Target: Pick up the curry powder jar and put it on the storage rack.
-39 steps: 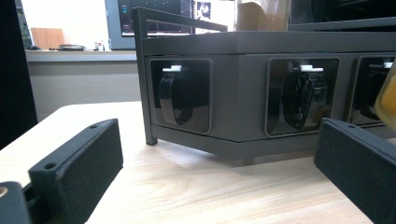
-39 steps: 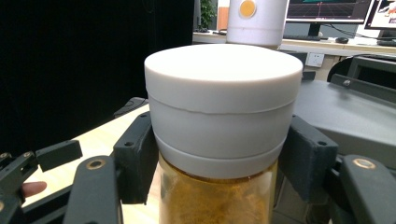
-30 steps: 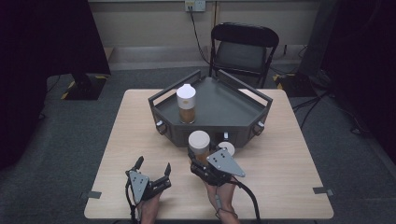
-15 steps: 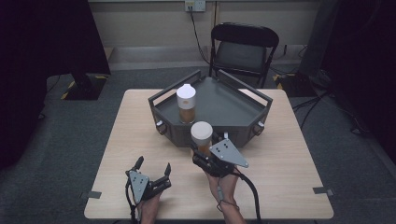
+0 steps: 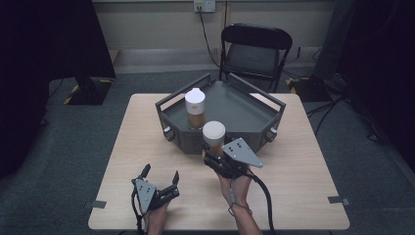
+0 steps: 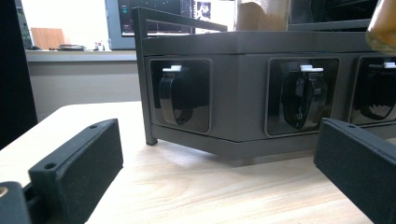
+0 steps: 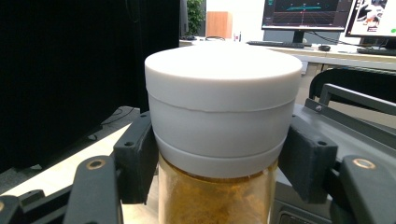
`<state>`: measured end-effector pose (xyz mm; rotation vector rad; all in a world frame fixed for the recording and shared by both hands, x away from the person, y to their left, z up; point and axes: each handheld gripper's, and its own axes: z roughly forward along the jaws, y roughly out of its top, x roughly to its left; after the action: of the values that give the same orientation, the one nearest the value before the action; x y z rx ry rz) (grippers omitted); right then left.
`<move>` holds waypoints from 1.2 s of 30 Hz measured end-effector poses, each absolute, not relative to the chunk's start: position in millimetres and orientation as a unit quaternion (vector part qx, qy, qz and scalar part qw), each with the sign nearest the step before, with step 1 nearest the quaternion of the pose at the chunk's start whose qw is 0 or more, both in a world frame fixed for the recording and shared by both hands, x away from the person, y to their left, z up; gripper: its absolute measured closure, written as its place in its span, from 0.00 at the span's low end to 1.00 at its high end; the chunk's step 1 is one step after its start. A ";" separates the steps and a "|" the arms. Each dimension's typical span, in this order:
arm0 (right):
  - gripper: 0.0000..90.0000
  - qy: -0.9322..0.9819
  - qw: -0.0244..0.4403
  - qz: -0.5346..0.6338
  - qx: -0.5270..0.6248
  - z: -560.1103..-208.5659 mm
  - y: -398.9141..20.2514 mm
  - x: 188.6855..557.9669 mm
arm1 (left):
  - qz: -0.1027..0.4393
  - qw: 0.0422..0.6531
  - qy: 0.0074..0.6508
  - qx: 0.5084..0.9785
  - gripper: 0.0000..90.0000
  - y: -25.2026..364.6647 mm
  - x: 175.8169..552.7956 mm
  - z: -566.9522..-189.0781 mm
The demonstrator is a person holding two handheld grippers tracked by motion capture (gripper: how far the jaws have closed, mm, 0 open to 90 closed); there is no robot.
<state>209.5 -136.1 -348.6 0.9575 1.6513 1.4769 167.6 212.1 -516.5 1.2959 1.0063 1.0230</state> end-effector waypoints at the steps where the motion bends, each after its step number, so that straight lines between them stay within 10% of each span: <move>1: 0.39 0.640 0.357 0.571 0.371 -347.9 -136.3 210.5 | 0.435 0.568 0.428 0.552 0.01 212.2 167.6 -516.4; 36: 0.39 0.626 0.375 0.556 0.398 -323.8 -132.6 251.1 | 0.435 0.568 0.428 0.552 0.01 212.1 167.6 -516.4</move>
<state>251.1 -132.6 -323.8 1.0175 1.6022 1.4243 167.6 212.1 -516.4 1.2962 1.0064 1.0230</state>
